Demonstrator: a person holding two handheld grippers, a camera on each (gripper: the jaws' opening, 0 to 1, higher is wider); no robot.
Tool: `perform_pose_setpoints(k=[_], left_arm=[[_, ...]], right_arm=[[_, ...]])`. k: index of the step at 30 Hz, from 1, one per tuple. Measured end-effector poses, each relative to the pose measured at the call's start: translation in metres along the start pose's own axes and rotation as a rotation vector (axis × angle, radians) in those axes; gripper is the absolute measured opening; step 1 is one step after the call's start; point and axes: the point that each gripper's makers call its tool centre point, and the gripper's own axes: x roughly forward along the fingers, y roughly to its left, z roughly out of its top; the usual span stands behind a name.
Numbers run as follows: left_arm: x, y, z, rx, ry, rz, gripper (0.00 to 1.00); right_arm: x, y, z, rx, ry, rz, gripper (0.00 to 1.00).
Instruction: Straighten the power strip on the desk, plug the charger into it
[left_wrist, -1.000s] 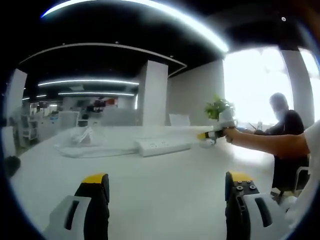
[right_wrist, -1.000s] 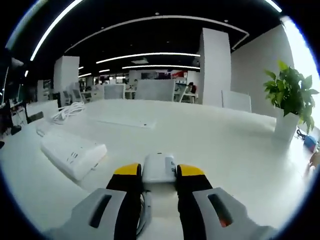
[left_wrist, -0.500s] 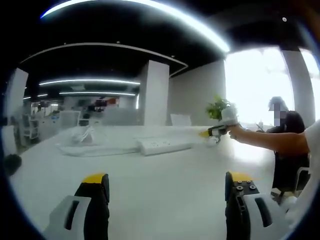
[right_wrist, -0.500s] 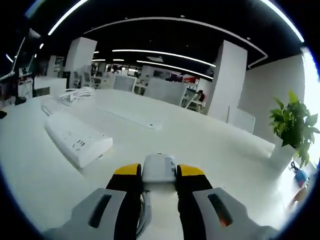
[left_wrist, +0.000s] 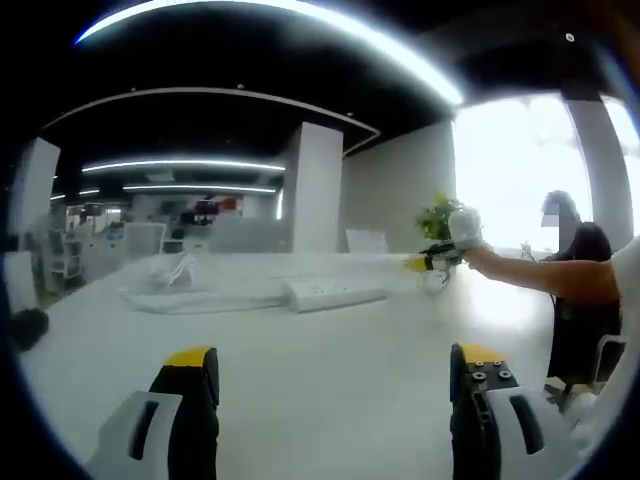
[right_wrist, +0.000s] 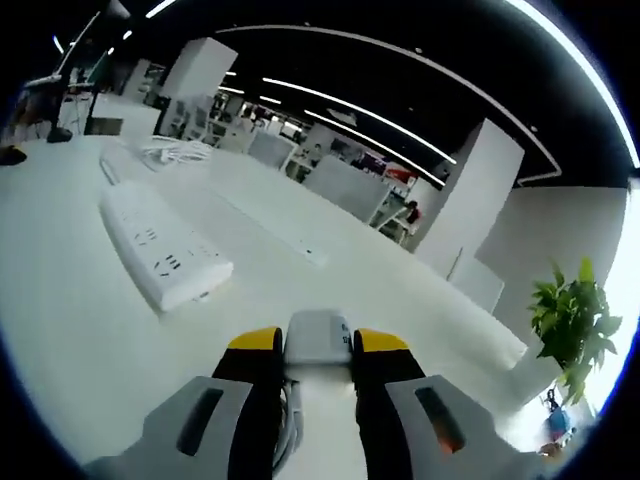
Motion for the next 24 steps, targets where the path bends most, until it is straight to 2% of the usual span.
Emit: perform_pose_setpoints(k=[3,6,24], left_arm=[[0.000,0.001,0.000,-0.004,-0.004,0.002,0.99],[0.000,0.000,-0.001,-0.007,-0.003,-0.002,0.99],[-0.001,0.003,0.000,-0.016,-0.009,0.004,0.99]], right_arm=[[-0.002,-0.002,0.003,-0.125,0.022,-0.005,0.25],[-0.002,0.002,0.005,-0.188,0.040,0.020,0.25],[-0.005,0.013,0.020,-0.315,0.087,0.137,0.25]])
